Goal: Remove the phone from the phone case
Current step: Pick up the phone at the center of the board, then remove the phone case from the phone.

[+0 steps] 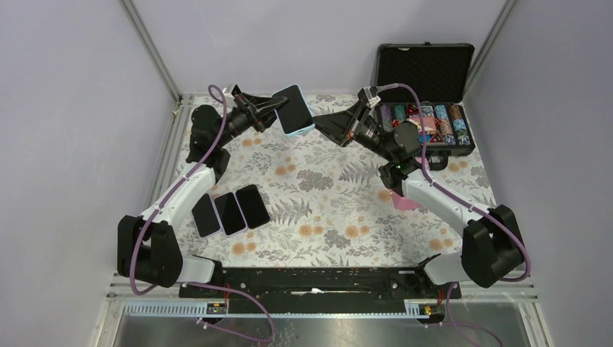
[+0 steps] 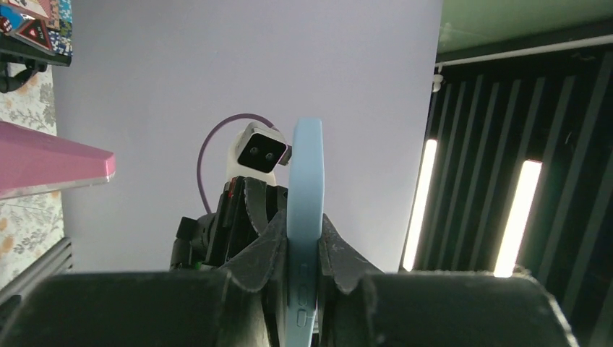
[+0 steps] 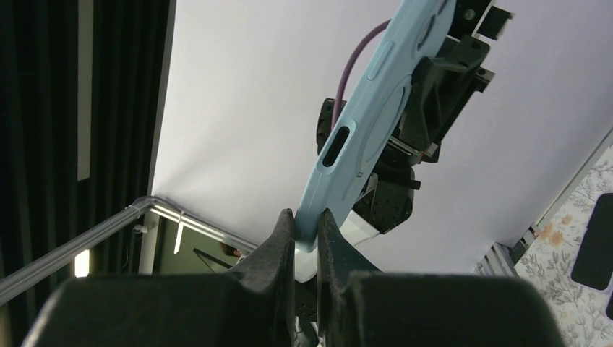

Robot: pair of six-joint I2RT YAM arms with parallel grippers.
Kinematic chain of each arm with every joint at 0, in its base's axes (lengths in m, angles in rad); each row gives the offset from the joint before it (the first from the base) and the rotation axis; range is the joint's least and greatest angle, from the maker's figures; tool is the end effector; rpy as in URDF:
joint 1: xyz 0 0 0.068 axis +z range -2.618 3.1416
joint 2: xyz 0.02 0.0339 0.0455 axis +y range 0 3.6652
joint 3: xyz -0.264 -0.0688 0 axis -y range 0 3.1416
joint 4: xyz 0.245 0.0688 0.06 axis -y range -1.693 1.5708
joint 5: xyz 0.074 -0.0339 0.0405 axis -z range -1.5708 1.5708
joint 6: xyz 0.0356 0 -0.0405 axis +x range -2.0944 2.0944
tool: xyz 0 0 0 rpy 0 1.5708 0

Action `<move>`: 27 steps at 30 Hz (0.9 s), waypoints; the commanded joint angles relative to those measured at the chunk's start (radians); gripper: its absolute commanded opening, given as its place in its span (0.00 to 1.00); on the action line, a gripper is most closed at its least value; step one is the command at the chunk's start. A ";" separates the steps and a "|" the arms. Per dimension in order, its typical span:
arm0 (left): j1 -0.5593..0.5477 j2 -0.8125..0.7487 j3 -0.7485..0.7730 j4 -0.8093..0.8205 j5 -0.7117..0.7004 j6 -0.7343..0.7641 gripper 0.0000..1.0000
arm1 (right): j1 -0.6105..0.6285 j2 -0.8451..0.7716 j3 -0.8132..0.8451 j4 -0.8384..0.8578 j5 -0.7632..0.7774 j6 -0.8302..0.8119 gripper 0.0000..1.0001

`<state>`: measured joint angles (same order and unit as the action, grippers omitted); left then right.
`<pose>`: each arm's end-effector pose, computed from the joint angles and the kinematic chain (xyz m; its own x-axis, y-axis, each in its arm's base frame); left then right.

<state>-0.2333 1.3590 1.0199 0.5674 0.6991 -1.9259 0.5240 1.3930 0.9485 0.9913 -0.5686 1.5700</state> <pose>0.3003 -0.0949 0.3696 -0.8143 -0.5442 0.2021 -0.0671 -0.2576 -0.9639 0.2581 0.1713 0.3762 -0.8195 0.4997 -0.2807 -0.4508 -0.2598 0.8540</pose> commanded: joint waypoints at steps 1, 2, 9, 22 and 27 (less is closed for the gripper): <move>-0.033 -0.044 -0.035 0.002 0.003 -0.210 0.00 | 0.009 0.017 0.074 0.177 -0.002 -0.027 0.00; -0.039 -0.044 -0.044 0.009 0.001 -0.230 0.00 | 0.011 0.017 0.078 0.184 -0.002 -0.034 0.00; -0.084 -0.059 -0.104 0.040 -0.044 -0.340 0.00 | 0.025 0.021 0.080 0.243 -0.017 -0.067 0.00; -0.133 -0.098 -0.158 0.035 -0.119 -0.416 0.00 | 0.032 -0.007 0.019 0.103 -0.011 -0.256 0.00; -0.123 -0.105 -0.164 0.003 -0.143 -0.368 0.00 | 0.033 -0.029 0.006 -0.003 -0.007 -0.267 0.11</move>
<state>-0.3145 1.2861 0.8669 0.5644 0.5327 -2.0926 0.5289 1.3972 0.9485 1.0740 -0.6025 1.3792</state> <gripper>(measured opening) 0.124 0.083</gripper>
